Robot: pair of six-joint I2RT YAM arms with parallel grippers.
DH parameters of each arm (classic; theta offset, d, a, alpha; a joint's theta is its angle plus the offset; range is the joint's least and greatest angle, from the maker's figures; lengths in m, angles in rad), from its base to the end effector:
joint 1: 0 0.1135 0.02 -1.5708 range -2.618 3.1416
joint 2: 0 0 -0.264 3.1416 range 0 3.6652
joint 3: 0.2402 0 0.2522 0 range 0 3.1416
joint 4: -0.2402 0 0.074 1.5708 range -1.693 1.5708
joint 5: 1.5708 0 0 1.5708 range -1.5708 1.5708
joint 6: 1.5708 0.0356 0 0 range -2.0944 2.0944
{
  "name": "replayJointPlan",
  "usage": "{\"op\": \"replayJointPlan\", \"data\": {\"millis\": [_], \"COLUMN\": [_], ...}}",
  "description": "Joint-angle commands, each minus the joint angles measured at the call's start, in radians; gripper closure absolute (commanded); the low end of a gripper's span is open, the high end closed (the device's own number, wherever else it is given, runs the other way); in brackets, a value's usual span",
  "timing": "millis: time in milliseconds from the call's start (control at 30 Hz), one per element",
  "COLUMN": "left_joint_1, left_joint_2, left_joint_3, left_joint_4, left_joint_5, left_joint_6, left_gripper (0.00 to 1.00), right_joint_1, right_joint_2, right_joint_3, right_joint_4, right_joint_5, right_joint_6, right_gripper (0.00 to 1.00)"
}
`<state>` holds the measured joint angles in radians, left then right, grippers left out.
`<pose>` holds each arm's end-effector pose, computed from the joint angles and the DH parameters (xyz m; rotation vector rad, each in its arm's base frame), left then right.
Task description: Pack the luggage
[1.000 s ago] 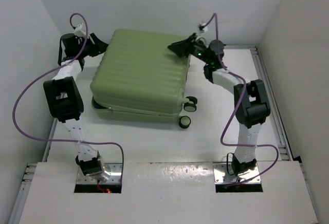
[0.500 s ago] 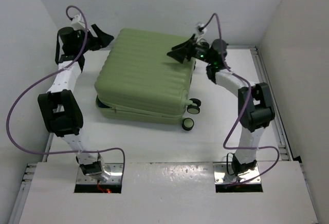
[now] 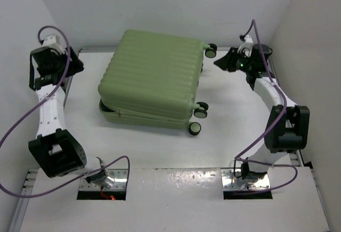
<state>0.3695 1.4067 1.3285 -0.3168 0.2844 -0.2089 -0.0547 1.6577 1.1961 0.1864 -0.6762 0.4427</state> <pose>0.3072 0.1083 0.3730 -0.3766 1.9164 -0.1735 0.3875 0.0011 0.2935 -0.0213 1.8762 0.8901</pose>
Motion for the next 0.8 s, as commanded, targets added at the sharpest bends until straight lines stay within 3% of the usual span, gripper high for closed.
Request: {"op": "replayJointPlan", "data": {"millis": [0,100,233,267,400,533,667,767], "left_joint_1": [0.045,0.098,0.109,0.099,0.049,-0.073,-0.213,-0.251], "left_joint_2": [-0.041,-0.016,0.176,0.293,0.566,0.786,0.926,1.008], "left_joint_3": [-0.076,-0.123,-0.088,-0.054,0.147,0.441,0.585,0.717], "left_joint_4": [-0.126,-0.207,-0.208,-0.208,-0.130,-0.119,-0.055,0.048], "left_joint_5": [-0.195,-0.151,0.114,0.142,0.259,0.344,0.441,0.495], "left_joint_6": [-0.038,-0.038,-0.061,-0.070,-0.144,-0.149,-0.176,-0.243], "left_gripper": [0.29,0.30,0.37,0.39,0.39,0.39,0.38,0.37], "right_joint_1": [0.019,0.047,0.119,0.140,0.157,0.168,0.179,0.185], "right_joint_2": [-0.059,-0.090,-0.116,-0.125,-0.118,-0.105,-0.118,-0.144], "right_joint_3": [-0.125,-0.212,-0.338,-0.380,-0.458,-0.501,-0.526,-0.546], "right_joint_4": [-0.209,-0.222,-0.158,-0.131,-0.105,-0.104,-0.107,-0.122], "right_joint_5": [0.098,0.095,0.047,0.032,-0.006,-0.037,-0.056,-0.080], "right_joint_6": [-0.107,-0.096,-0.107,-0.110,-0.128,-0.110,-0.098,-0.101], "right_gripper": [0.73,0.77,0.78,0.78,0.79,0.79,0.79,0.79]}}
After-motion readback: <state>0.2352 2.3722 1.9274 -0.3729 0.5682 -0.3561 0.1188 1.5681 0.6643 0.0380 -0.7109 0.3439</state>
